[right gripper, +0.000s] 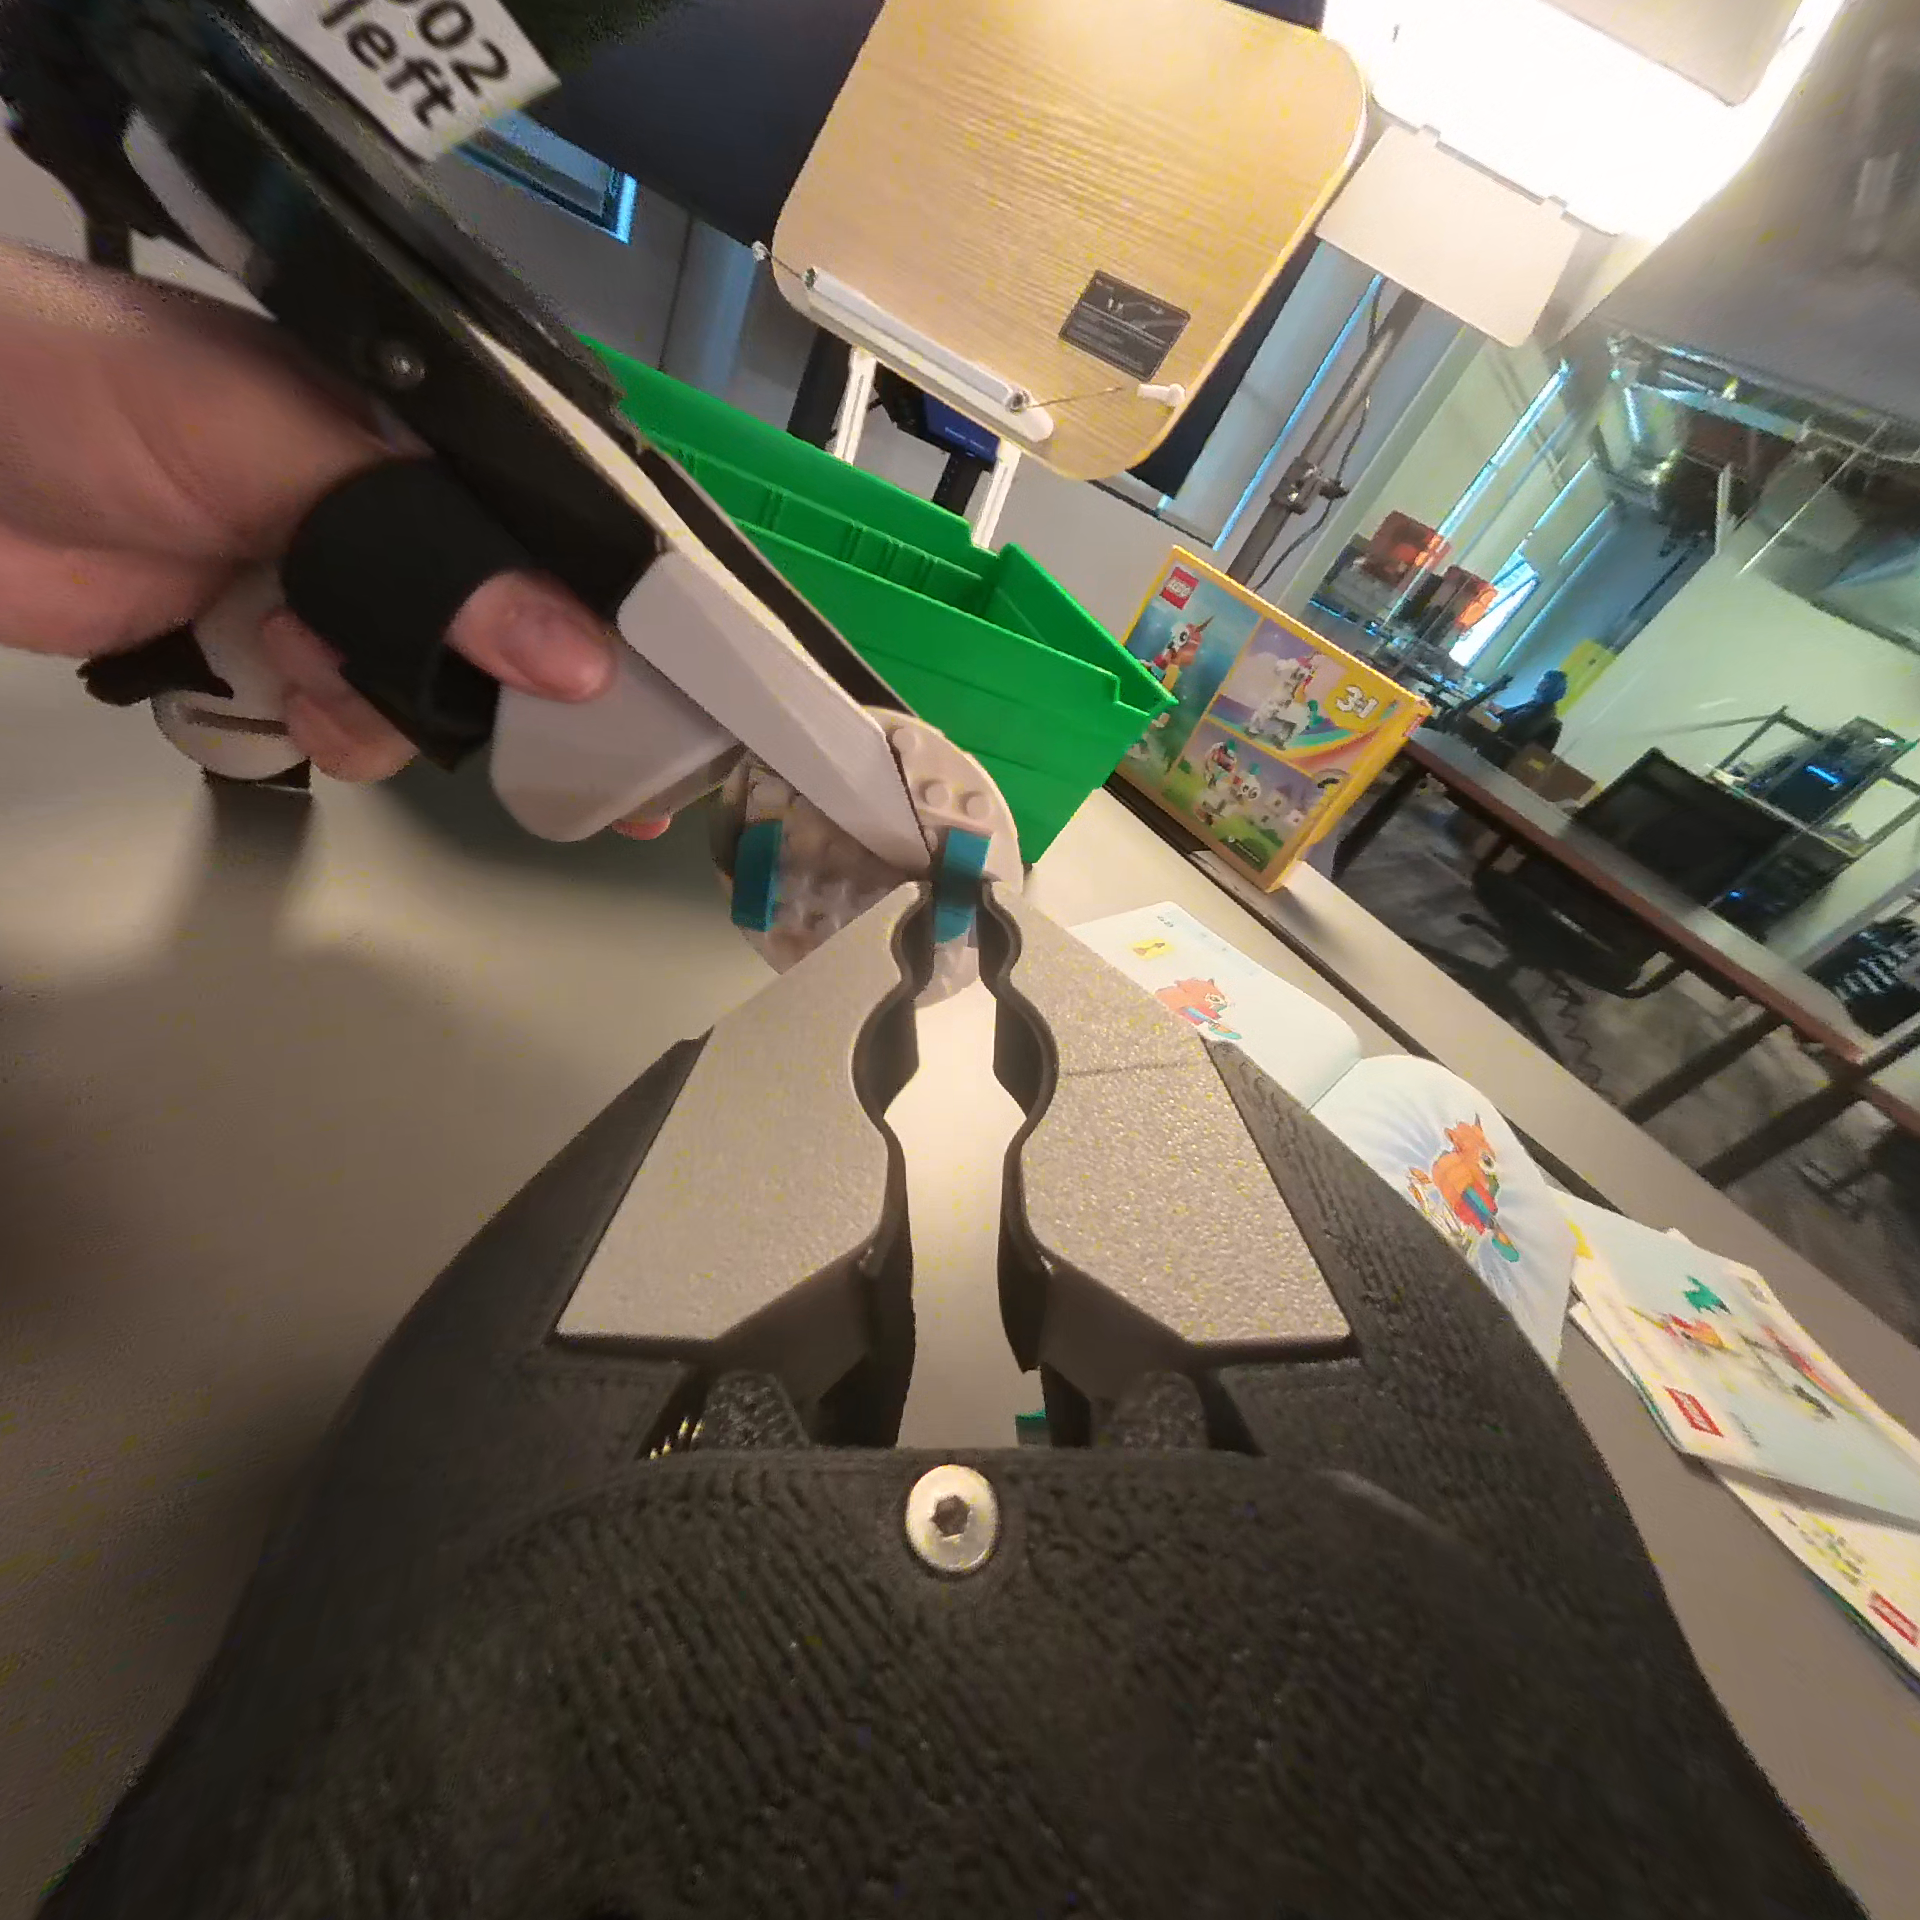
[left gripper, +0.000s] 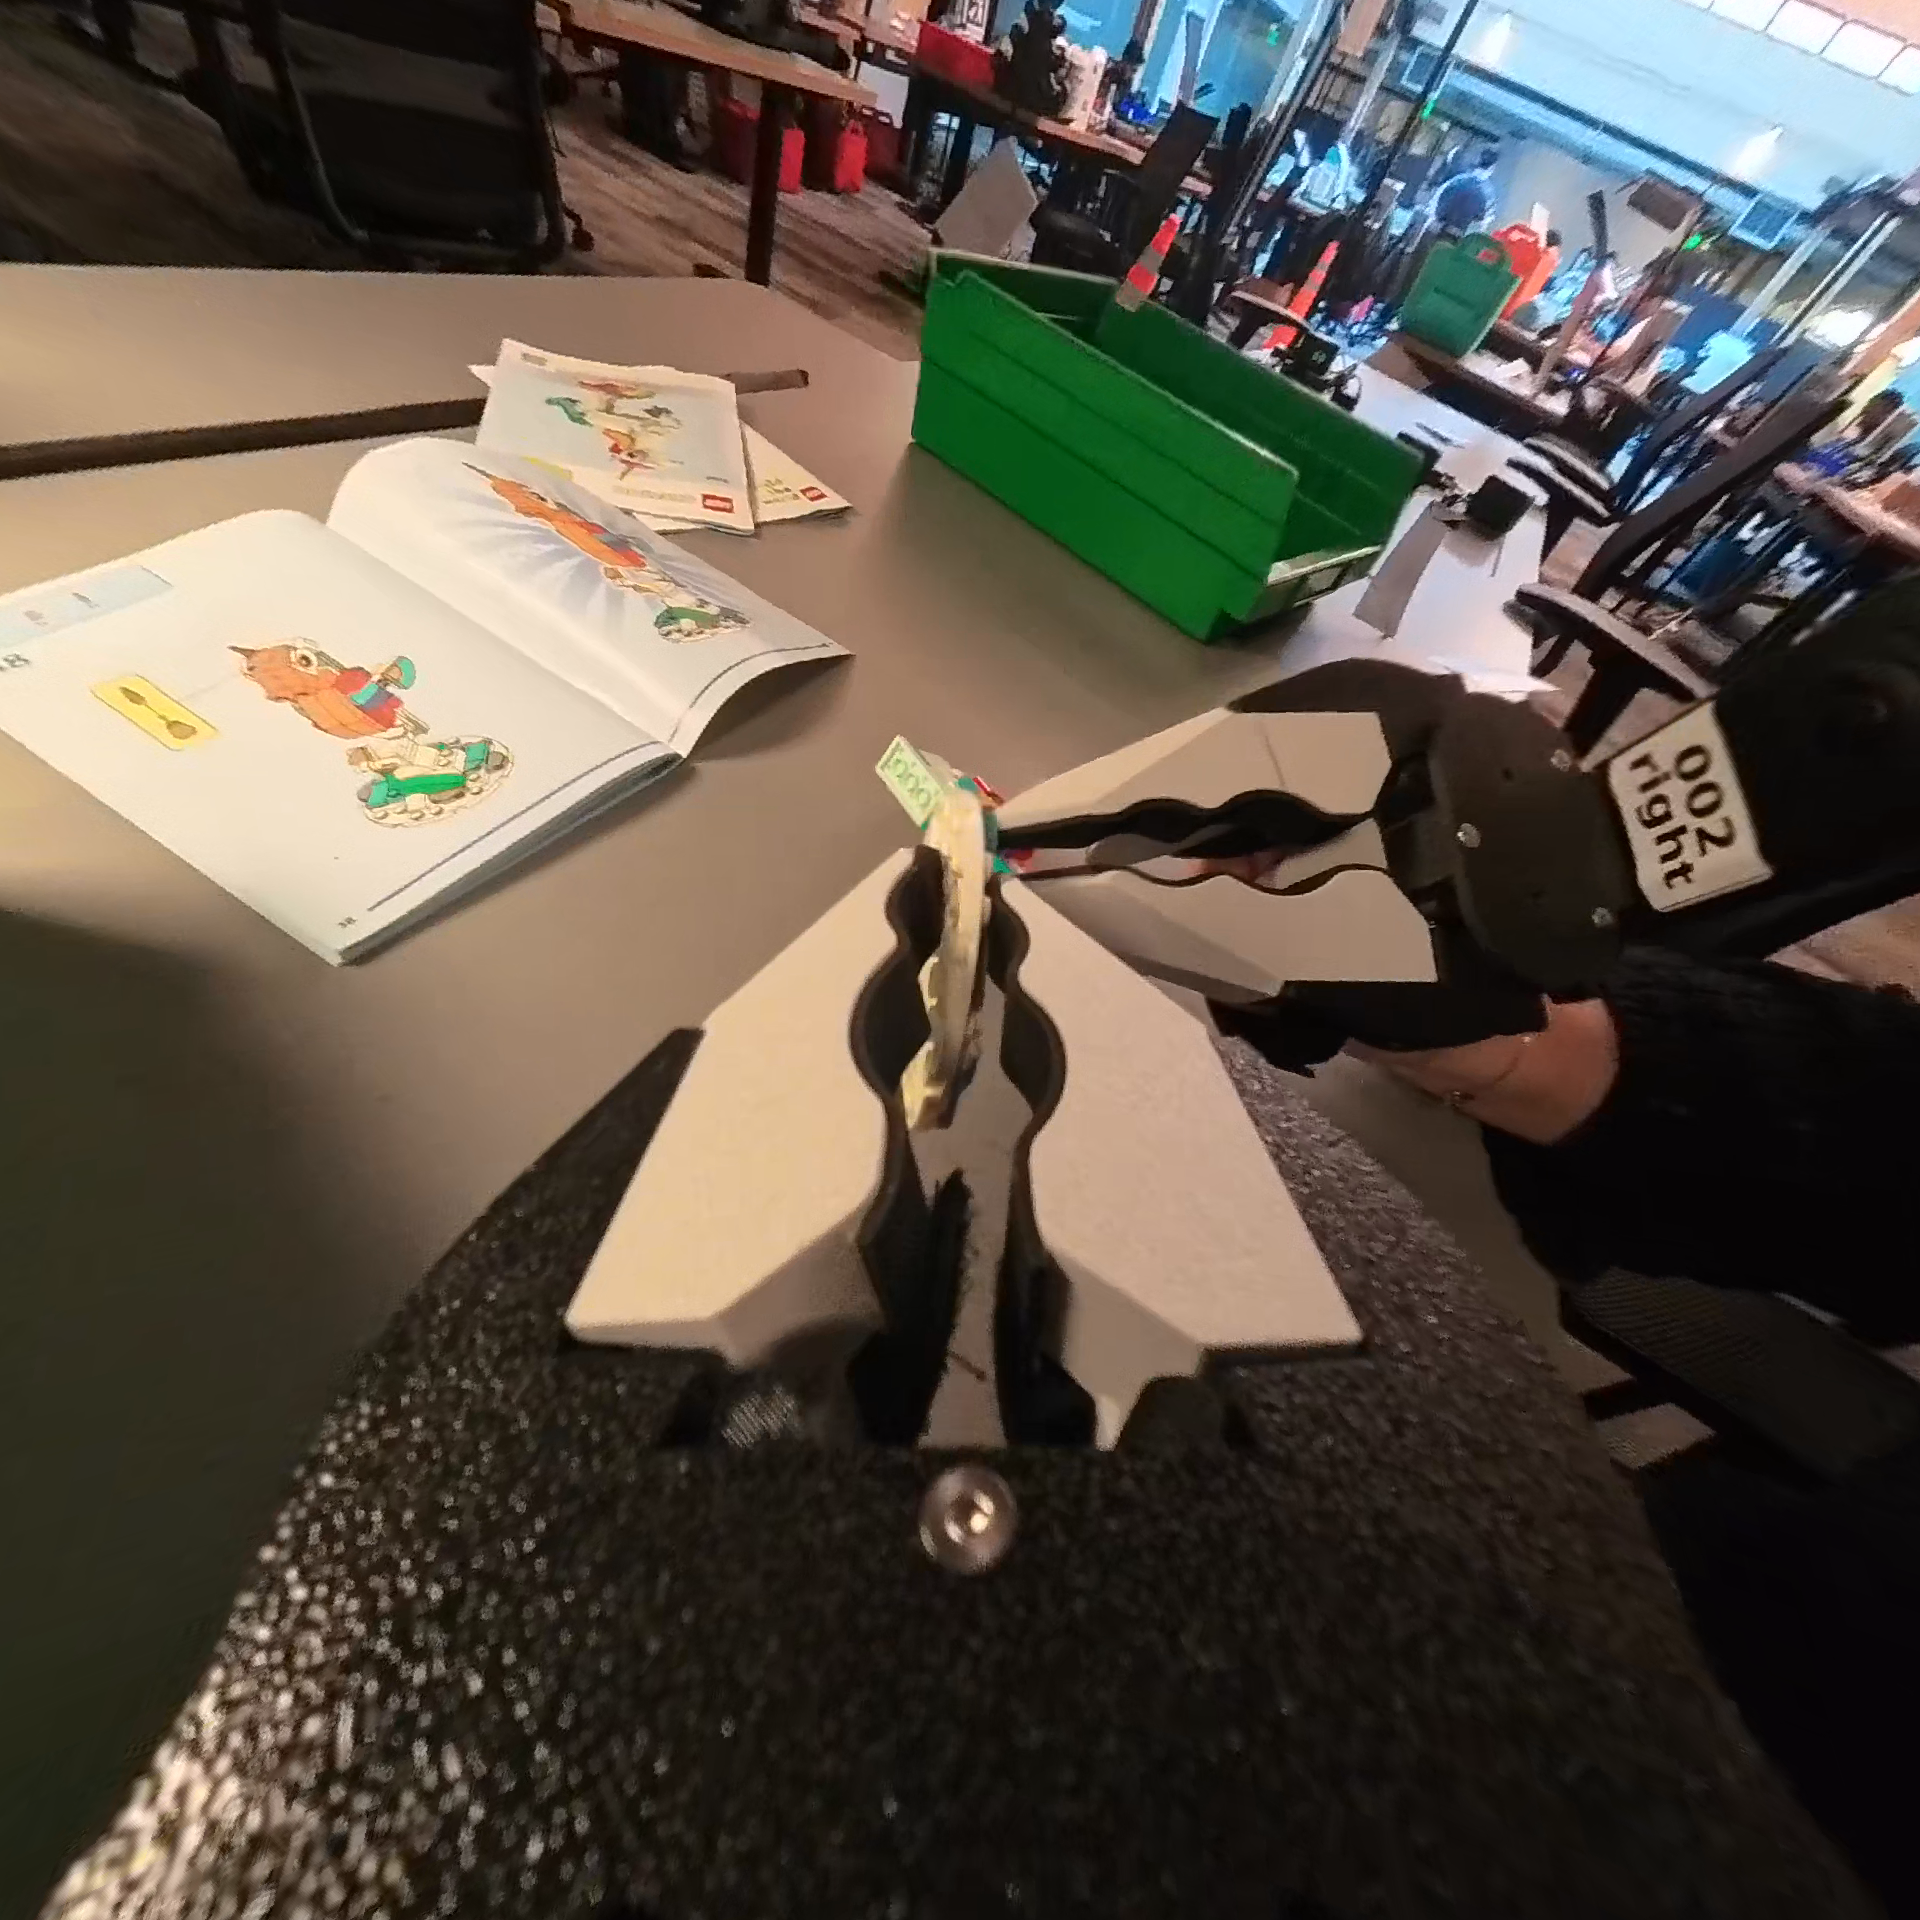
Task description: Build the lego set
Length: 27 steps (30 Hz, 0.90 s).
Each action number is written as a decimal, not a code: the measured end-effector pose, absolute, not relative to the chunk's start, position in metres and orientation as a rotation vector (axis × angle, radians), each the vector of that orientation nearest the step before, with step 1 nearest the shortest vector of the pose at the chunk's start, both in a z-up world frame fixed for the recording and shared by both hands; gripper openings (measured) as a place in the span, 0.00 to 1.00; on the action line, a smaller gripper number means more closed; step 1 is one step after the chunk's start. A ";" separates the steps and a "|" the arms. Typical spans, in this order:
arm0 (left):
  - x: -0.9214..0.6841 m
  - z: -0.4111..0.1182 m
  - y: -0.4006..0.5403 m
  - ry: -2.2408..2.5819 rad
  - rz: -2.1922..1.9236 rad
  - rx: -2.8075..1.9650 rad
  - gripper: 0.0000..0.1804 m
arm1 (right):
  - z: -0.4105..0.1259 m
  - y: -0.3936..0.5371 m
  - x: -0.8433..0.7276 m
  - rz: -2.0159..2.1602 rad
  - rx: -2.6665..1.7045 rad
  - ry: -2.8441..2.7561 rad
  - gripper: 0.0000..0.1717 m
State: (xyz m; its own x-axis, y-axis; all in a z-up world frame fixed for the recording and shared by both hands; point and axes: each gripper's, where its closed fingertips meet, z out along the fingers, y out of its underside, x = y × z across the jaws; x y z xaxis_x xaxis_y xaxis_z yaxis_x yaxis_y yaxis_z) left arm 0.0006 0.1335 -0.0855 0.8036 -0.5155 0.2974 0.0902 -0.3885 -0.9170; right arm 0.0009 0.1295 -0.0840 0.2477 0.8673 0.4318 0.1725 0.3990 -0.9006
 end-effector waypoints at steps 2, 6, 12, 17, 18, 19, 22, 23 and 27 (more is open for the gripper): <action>-0.001 -0.086 0.134 0.329 -0.655 -1.851 0.03 | -0.083 0.130 0.000 0.579 -1.090 -1.261 0.02; -0.022 -0.097 0.140 0.350 -0.376 -1.869 0.02 | -0.077 0.129 0.003 0.533 -1.046 -1.266 0.00; -0.016 -0.092 0.140 0.328 -0.426 -1.834 0.02 | -0.089 0.130 -0.005 0.583 -1.080 -1.296 0.00; -0.006 -0.093 0.138 0.468 -0.308 -1.805 0.02 | -0.080 0.134 -0.001 0.818 -1.154 -1.217 0.05; -0.003 -0.093 0.137 0.489 -0.309 -1.798 0.02 | -0.080 0.134 0.000 0.834 -1.159 -1.210 0.06; -0.001 -0.093 0.136 0.502 -0.317 -1.794 0.02 | -0.079 0.136 0.000 0.836 -1.161 -1.207 0.06; 0.001 -0.091 0.134 0.532 -0.338 -1.773 0.02 | -0.076 0.139 0.001 0.868 -1.152 -1.206 0.10; 0.003 -0.088 0.131 0.541 -0.382 -1.758 0.03 | -0.073 0.138 0.001 0.939 -1.151 -1.202 0.12; 0.028 -0.060 0.096 0.633 -0.821 -1.624 0.03 | -0.051 0.105 0.018 1.608 -1.114 -1.216 0.14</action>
State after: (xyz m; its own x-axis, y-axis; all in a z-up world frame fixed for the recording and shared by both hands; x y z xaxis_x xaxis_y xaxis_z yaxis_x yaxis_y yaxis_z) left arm 0.0284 0.0965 -0.0601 0.6096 -0.7728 0.1765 0.0257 -0.2033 -0.9788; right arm 0.0179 0.1046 -0.0508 -0.2787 0.9451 -0.1708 -0.0928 -0.2035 -0.9747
